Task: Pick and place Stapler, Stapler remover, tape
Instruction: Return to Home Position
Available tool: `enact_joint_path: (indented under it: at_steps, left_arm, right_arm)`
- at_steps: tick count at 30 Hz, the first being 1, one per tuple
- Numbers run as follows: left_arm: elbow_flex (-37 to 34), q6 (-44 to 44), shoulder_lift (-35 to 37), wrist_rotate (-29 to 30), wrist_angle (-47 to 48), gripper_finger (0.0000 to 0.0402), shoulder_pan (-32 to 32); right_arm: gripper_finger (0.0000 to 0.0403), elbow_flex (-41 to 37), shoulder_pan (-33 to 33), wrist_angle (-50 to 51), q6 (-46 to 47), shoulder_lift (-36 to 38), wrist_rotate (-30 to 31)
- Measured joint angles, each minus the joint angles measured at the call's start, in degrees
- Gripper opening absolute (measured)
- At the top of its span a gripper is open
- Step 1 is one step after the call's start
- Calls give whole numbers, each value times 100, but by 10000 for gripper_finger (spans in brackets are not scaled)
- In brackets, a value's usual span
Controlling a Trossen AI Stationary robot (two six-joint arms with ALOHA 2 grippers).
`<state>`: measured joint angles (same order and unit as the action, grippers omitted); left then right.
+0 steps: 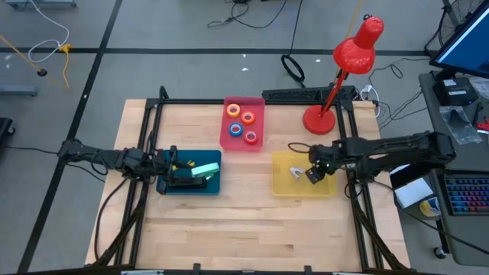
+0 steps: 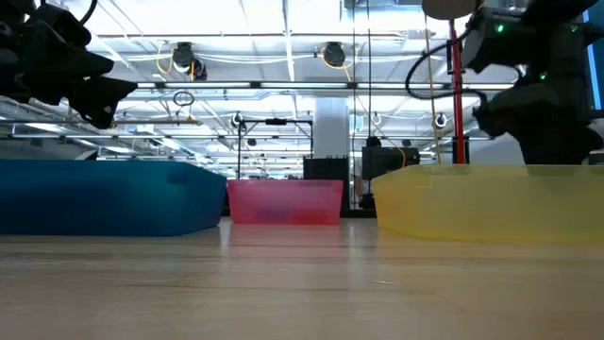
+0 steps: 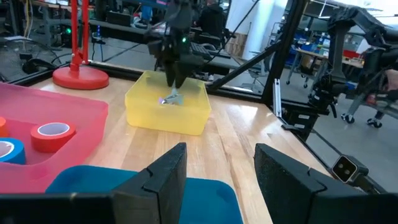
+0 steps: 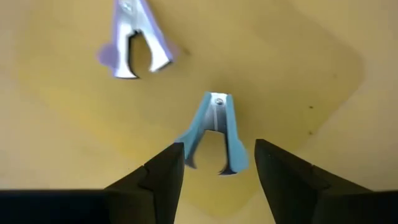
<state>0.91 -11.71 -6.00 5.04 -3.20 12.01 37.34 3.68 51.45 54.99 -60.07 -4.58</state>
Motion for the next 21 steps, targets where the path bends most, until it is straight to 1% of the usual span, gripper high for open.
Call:
enact_joint_path:
  at_steps: [8,12,16,18,21]
  left_arm:
    - [0,-364,0,60,0,186,0]
    - [0,-448,0,61,-9,186,2]
    - [1,-63,2,-7,-203,186,0]
    - [2,157,2,-75,-347,186,0]
    - [4,241,13,-83,-453,186,0]
  right_arm:
    - [191,2,0,1,305,1093,17]
    - [191,2,-11,-59,-35,1529,25]
    - [192,2,-15,-67,-357,1920,196]
    - [192,2,-15,-67,-531,2148,475]
    - [192,2,-15,-67,-760,2518,1191]
